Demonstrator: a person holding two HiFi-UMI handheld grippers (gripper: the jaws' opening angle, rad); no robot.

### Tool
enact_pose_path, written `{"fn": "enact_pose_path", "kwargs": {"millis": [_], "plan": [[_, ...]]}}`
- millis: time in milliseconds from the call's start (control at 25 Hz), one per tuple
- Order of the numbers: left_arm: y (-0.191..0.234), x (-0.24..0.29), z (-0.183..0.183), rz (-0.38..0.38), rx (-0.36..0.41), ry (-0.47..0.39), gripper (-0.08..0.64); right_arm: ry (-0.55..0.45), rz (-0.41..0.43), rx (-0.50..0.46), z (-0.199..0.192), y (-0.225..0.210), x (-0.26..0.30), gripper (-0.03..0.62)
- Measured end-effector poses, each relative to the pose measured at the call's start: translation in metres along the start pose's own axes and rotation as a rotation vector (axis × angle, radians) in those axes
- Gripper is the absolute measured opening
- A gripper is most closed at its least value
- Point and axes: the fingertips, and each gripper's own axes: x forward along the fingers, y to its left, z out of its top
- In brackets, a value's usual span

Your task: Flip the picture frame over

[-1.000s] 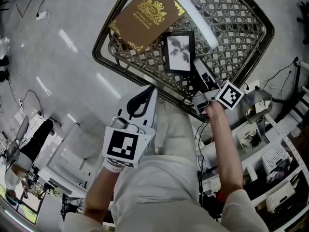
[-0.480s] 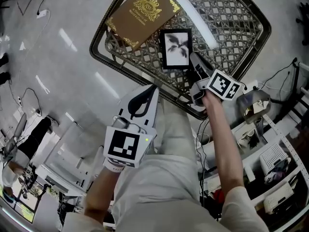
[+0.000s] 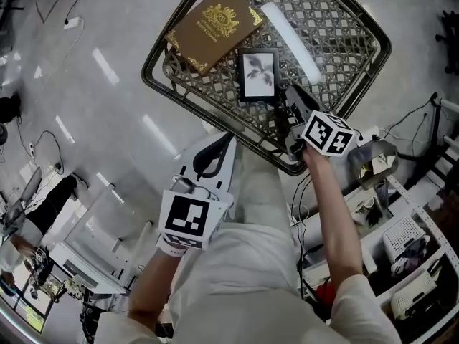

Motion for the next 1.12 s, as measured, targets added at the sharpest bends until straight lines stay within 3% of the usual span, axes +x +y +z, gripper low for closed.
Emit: {"fn": "enact_pose_path", "kwargs": {"millis": [160,320,520,840,1120], "plan": [[-0.020,-0.013,0.014,-0.020,0.027,-0.018,0.026,-0.031,0.000,-0.060,0.018,0.016,-0.042,0.066],[-0.026,-0.029,0.022,-0.025,-0.013,-0.052,0.025,-0.066,0.014,-0.159,0.041,0.039,-0.082,0.066],[-0.038,-0.060,0.048,0.012,-0.005,-0.128,0.026,-0.124,0.033,-0.321,0.077,0.082,-0.144,0.064],[-0.066,-0.103,0.094,0.025,0.014,-0.250,0.026,-0.169,0.000,-0.562,0.089,0.122,-0.231,0.052],[-0.073,-0.123,0.110,0.007,0.057,-0.295,0.025,-0.244,-0.049,-0.575,0.082,0.132,-0.288,0.035]]}}
